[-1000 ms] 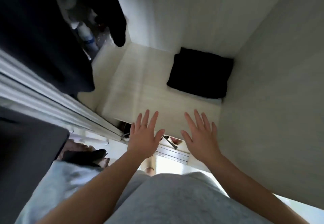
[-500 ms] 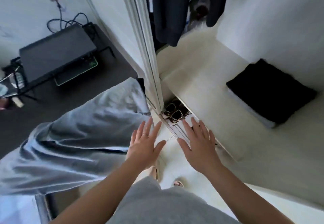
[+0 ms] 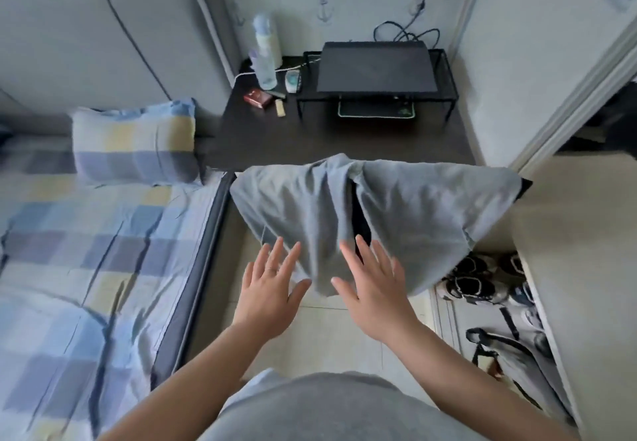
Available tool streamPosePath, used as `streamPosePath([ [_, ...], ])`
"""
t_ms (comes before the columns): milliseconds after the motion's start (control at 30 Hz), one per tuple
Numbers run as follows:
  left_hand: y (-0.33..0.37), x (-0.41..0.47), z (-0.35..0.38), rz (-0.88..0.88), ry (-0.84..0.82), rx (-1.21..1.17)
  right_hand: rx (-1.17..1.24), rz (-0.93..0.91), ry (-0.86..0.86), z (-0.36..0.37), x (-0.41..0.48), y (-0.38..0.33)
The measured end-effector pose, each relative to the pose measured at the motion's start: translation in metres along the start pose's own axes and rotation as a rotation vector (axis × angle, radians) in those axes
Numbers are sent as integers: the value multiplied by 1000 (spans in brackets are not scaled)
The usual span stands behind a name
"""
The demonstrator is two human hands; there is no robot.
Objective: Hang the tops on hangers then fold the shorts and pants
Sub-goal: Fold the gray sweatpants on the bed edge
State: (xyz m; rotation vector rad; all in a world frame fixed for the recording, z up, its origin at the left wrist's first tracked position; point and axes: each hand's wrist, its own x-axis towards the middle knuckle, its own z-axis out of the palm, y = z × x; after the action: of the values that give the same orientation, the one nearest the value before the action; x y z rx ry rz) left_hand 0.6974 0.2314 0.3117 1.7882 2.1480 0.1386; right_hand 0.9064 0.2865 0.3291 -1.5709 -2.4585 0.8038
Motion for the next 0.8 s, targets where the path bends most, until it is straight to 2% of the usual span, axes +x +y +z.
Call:
streamPosePath([
  [200,-138,-43,-31,-204,83,-74,-154,-171,-90,64,50,-128],
  [433,-294,-90,-61,-423,165,-139,-143,-279,-227,142,98,-265],
  [667,-391,-119,-78,-648,257,-267,-216,-416,-308,186,153,-365],
  [800,-432,-117,-85,-769,242,-326,-244,-467,-368,208,195,-405],
])
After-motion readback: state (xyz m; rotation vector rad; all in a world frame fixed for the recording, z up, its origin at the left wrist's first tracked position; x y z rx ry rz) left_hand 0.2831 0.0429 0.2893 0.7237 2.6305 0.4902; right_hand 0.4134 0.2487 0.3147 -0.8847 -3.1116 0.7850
